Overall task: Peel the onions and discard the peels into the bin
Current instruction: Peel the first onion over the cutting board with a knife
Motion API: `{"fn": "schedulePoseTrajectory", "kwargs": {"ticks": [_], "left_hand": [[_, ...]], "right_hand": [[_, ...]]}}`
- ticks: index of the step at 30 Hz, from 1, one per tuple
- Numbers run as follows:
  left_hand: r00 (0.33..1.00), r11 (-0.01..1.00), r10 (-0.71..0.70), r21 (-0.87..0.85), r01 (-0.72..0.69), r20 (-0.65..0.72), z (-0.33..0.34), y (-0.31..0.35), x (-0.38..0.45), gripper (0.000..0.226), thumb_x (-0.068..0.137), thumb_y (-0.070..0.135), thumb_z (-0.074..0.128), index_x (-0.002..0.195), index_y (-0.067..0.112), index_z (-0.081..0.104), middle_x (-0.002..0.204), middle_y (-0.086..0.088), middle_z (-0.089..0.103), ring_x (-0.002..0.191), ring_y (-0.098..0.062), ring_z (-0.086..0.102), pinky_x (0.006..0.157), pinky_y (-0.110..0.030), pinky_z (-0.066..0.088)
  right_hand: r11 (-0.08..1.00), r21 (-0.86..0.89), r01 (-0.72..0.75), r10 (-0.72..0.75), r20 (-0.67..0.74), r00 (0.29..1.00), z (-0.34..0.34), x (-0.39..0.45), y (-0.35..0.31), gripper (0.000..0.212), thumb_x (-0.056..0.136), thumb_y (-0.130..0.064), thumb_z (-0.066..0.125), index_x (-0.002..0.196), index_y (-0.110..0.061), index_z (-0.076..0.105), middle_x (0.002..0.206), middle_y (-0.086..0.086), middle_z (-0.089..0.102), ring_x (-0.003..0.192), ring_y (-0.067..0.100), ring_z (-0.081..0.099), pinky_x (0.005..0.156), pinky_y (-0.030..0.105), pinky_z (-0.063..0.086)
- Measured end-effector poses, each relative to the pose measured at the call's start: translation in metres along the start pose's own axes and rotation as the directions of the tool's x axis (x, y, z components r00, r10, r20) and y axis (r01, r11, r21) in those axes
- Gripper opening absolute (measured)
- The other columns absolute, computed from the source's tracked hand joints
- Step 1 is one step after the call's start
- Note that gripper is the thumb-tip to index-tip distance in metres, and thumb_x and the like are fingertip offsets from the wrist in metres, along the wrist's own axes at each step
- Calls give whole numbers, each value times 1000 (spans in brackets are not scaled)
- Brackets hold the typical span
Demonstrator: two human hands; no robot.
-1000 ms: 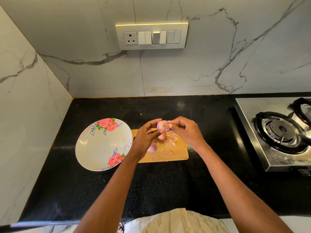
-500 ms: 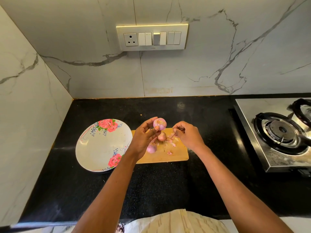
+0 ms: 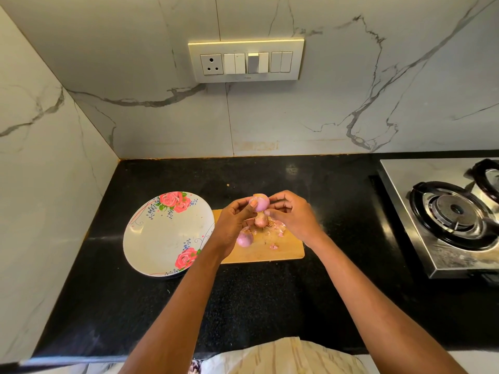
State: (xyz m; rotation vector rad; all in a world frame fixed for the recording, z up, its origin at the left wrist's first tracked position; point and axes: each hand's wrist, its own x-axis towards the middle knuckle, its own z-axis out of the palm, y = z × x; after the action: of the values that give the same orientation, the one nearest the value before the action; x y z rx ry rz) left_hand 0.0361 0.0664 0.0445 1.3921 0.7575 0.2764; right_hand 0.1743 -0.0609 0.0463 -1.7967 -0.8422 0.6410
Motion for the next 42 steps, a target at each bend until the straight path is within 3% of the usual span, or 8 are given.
{"fn": "schedulePoseTrajectory", "kwargs": {"ticks": [7,13,20,25,28,33,38,42], "left_hand": [[999,999,-44,-22,43,-15,2,-2,-1,53,82,59,60,126,29,62,121,8,69,111,-16,66,100,-37,53],[990,988,-132,-80,129,-45,7,-2,2,36,97,49,57,125,27,63,124,4,68,112,-17,65,100,-38,51],[991,988,-131,-89,128,-29,11,4,-4,37,105,50,43,120,29,67,114,2,71,108,-17,65,94,-37,49],[991,990,-130,-54,128,-38,8,3,-2,42,105,52,41,126,25,66,117,1,71,110,-17,66,105,-43,49],[993,992,-117,-47,116,-3,9,4,-2,44,103,56,41,123,29,69,114,2,75,109,-18,69,103,-42,52],[992,991,-129,-39,129,17,13,9,-2,46,100,61,39,121,33,69,119,2,73,114,-21,67,105,-44,51],[993,990,-118,-71,118,1,14,12,1,52,102,57,40,121,19,69,115,-6,74,109,-23,70,99,-36,56],[992,988,-125,-90,124,-1,14,11,3,53,102,56,42,121,15,69,113,-8,74,109,-24,70,102,-39,54]], "right_hand": [[996,-86,23,-24,-14,1000,-1,0,-1,24,91,-19,76,111,-27,67,96,-16,73,94,-4,68,79,13,52],[989,-144,35,-37,-10,999,1,2,0,29,93,-23,71,121,-32,68,95,-19,71,95,-4,65,81,17,51],[973,-219,65,-61,26,998,-2,1,-2,35,98,-15,62,127,-33,68,102,-23,62,97,-2,60,84,16,45],[974,-197,113,-118,-18,993,-3,0,-4,30,97,-20,66,122,-36,70,111,-16,66,100,-3,62,86,13,49],[982,-118,144,-145,1,989,2,-2,-10,33,90,-27,76,120,-37,67,116,-18,66,104,-6,63,86,13,53],[968,-170,186,-196,-41,980,7,0,-8,31,88,-33,79,115,-37,65,116,-16,65,105,-2,64,83,14,54],[952,-178,250,-268,-84,960,7,-2,-7,23,87,-27,80,107,-25,68,112,-7,66,99,-2,65,76,10,53],[946,-184,265,-286,-98,953,5,-3,-4,15,87,-25,80,98,-21,70,109,-7,65,97,-3,65,76,12,54]]}}
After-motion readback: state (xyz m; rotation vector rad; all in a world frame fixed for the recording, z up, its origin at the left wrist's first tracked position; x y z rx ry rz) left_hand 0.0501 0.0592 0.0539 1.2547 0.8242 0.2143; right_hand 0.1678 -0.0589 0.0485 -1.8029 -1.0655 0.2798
